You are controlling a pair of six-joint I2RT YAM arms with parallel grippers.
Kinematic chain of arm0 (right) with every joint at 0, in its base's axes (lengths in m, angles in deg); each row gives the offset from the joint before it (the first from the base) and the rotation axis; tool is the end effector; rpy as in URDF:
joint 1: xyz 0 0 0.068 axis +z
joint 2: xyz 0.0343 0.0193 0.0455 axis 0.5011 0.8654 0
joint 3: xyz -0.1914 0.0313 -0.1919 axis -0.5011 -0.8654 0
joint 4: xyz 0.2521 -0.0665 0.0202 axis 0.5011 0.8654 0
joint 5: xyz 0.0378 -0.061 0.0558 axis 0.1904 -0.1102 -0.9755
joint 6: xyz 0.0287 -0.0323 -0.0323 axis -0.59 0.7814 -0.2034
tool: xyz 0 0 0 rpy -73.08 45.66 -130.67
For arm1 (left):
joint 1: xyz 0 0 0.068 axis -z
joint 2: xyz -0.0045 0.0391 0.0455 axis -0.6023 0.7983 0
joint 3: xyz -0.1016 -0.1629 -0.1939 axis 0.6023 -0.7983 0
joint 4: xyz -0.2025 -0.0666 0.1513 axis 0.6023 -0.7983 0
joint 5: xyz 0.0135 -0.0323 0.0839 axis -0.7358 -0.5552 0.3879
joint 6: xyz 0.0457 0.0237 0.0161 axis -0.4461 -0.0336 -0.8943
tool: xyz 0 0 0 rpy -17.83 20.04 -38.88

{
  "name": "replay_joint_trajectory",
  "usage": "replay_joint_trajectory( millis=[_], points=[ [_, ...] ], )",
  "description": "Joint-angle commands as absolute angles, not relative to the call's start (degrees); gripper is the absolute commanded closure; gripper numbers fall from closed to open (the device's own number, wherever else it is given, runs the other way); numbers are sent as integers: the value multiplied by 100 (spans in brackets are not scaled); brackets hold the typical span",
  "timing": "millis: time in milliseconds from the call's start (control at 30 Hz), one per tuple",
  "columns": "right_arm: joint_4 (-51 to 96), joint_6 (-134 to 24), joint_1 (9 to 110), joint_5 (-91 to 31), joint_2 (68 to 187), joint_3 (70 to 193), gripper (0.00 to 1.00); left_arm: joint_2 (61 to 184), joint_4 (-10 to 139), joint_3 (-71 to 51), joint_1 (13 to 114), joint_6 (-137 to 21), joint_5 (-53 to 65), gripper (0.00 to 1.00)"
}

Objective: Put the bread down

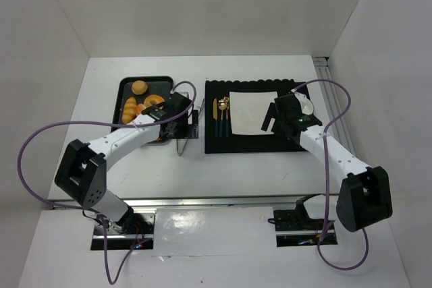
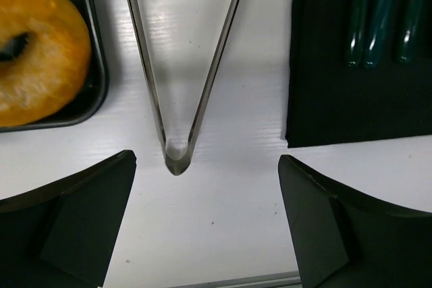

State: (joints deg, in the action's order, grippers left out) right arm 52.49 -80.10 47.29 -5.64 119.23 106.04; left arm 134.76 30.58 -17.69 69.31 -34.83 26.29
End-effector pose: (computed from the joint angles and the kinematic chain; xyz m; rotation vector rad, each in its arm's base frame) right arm 0.2472 0.0659 0.2414 0.4353 2.4021 0.0150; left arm 0.2747 -0.1646 0.2477 -0.1469 2.5027 -0.2176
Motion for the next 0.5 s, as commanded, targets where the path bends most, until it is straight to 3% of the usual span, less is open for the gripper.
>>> replay_joint_trajectory(
  millis=[0, 467],
  points=[
    [4895, -8076, 4704, -680, 11737, 10527, 1, 13698, 3223, -1839, 7017, -2886, 2954, 0],
    [4508, -8138, 4704, -918, 11473, 10342, 1, 15034, 3670, -1428, 6683, -3061, 3087, 0]
  ],
)
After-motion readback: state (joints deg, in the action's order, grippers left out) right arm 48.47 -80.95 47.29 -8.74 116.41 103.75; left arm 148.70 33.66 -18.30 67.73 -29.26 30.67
